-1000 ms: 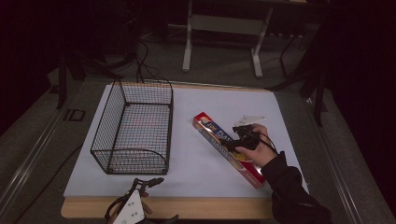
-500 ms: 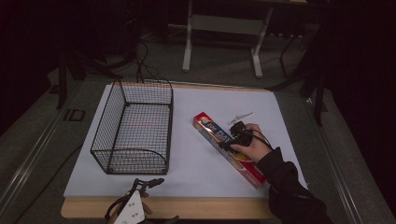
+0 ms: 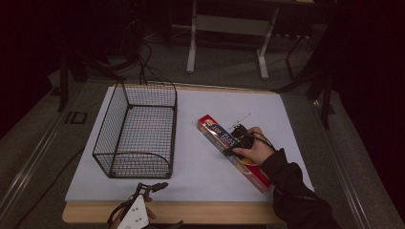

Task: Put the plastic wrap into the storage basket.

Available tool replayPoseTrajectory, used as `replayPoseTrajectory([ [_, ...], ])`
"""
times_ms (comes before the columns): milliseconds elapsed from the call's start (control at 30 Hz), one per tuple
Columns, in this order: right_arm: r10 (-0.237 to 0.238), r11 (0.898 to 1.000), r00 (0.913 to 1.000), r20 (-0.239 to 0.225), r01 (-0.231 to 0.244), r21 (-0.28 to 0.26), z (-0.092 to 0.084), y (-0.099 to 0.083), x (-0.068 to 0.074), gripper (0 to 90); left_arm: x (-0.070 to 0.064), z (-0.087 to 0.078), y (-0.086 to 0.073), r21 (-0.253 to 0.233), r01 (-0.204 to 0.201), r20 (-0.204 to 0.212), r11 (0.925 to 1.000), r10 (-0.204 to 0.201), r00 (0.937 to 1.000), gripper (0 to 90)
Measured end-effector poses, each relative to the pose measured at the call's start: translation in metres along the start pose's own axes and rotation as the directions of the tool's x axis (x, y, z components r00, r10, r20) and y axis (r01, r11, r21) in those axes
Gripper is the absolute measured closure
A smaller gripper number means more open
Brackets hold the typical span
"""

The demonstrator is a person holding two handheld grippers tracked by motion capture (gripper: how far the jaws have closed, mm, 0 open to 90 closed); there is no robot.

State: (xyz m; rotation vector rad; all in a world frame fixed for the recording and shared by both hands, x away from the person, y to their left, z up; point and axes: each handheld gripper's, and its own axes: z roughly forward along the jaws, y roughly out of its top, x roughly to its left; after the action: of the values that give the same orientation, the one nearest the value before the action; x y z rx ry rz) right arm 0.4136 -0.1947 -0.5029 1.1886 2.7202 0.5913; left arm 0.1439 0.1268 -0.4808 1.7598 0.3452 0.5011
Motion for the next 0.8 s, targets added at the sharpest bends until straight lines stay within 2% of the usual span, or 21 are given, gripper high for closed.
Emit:
replayPoseTrajectory([
  [33,0.000,1.000,1.0000,0.007,0.000,0.027,0.001,0.002,0.001,24.2,0.000,0.000,0.000,0.001,0.001,0.000,1.0000,-0.001,1.0000,0.1],
  [67,0.000,1.000,1.0000,0.007,0.000,0.027,0.001,0.002,0.001,24.2,0.000,0.000,0.000,0.001,0.001,0.001,1.0000,-0.001,1.0000,0.1],
  [100,0.010,0.998,0.9999,-0.007,-0.010,0.061,0.000,0.005,0.002,30.5,0.000,0.000,0.000,0.002,0.002,0.003,1.0000,-0.002,1.0000,0.1],
  [200,0.015,0.997,0.9999,-0.001,-0.015,0.073,0.000,0.007,0.005,35.9,0.000,0.001,0.000,0.003,0.000,0.007,1.0000,0.000,1.0000,0.1],
  [233,0.010,0.995,0.9998,0.020,-0.011,0.097,-0.001,0.010,0.008,38.1,-0.001,0.001,0.000,0.006,-0.001,0.006,1.0000,0.001,1.0000,0.1],
  [433,-0.003,0.992,0.9987,0.051,-0.003,0.126,-0.001,0.013,0.013,39.0,-0.001,0.001,0.000,0.008,-0.003,0.006,1.0000,0.003,1.0000,0.1],
  [467,0.025,0.990,0.9978,0.061,-0.033,0.140,-0.002,0.014,0.015,39.1,0.000,0.001,0.000,0.007,-0.003,0.006,1.0000,0.002,1.0000,0.1],
  [500,0.038,0.990,0.9978,0.054,-0.045,0.136,-0.002,0.014,0.015,39.1,0.000,0.001,0.000,0.006,-0.002,0.007,1.0000,0.002,1.0000,0.1],
  [533,0.073,0.987,0.9963,0.044,-0.079,0.140,-0.003,0.014,0.014,39.2,0.000,0.001,-0.001,0.006,-0.001,0.007,1.0000,0.001,1.0000,0.1],
  [667,0.095,0.986,0.9941,0.052,-0.101,0.131,-0.006,0.014,0.012,39.2,0.000,0.001,-0.001,0.009,-0.004,0.007,1.0000,0.004,1.0000,0.1],
  [700,0.114,0.986,0.9922,0.050,-0.119,0.115,-0.011,0.014,0.009,39.2,0.000,0.001,-0.001,0.011,-0.007,0.006,0.9999,0.007,1.0000,0.1],
  [800,0.123,0.988,0.9912,0.049,-0.127,0.089,-0.016,0.014,0.006,39.2,-0.001,0.001,-0.001,0.011,-0.008,0.005,0.9999,0.008,1.0000,0.1],
])
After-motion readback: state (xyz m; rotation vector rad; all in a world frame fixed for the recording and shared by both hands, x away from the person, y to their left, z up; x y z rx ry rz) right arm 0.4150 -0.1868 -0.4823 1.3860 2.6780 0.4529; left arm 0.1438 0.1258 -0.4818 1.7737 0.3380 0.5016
